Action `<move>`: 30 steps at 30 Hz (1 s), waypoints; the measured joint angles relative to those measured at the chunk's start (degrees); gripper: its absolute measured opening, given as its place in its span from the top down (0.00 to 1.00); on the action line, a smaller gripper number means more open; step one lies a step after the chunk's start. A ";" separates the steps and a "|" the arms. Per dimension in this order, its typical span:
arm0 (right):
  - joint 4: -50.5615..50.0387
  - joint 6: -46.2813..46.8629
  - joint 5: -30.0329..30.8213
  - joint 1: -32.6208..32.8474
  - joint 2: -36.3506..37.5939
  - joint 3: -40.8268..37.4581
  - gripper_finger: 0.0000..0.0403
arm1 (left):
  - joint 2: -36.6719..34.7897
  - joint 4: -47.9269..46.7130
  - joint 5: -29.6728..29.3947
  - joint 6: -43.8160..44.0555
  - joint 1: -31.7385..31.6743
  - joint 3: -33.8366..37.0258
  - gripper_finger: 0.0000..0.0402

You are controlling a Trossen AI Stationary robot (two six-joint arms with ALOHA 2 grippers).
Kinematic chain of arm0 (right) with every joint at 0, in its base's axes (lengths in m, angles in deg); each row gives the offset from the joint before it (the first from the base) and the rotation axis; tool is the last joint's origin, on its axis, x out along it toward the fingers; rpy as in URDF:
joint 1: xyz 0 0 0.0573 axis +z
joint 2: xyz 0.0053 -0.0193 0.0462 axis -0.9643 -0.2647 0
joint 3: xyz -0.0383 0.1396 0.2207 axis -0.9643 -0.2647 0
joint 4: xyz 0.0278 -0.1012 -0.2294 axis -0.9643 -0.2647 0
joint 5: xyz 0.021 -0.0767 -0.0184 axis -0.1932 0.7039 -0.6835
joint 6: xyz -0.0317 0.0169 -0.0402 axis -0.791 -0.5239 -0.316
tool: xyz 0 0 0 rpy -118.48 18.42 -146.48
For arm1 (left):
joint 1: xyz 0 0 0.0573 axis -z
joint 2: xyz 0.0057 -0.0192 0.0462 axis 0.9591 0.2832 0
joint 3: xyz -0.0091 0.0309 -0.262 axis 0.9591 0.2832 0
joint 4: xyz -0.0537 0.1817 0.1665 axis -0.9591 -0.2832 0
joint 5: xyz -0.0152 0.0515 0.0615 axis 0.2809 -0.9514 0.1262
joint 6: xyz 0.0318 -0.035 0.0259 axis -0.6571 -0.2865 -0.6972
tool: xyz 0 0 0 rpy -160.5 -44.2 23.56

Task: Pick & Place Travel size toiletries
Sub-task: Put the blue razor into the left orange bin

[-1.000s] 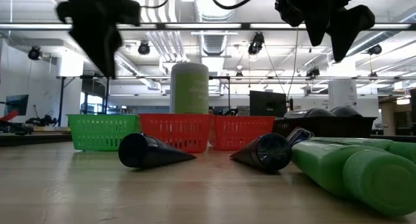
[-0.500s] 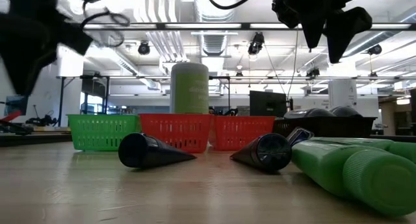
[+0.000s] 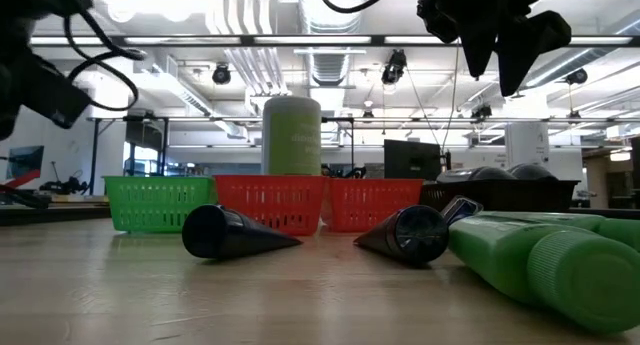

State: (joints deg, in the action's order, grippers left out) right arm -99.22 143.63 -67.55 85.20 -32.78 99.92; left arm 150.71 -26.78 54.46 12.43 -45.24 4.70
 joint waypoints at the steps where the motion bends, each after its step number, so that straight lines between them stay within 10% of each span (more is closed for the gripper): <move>1: 0.00 0.00 0.00 0.00 0.00 0.00 0.37 | 0.00 0.86 0.34 0.95 0.81 0.07 0.31; 30: -0.11 -1.73 0.39 -0.09 0.00 0.00 0.28 | 8.64 18.07 1.98 17.73 16.91 0.16 0.32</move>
State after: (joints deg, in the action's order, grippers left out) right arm -99.33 141.90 -67.16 85.11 -32.78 99.92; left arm 159.35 -8.71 56.45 30.16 -28.33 4.86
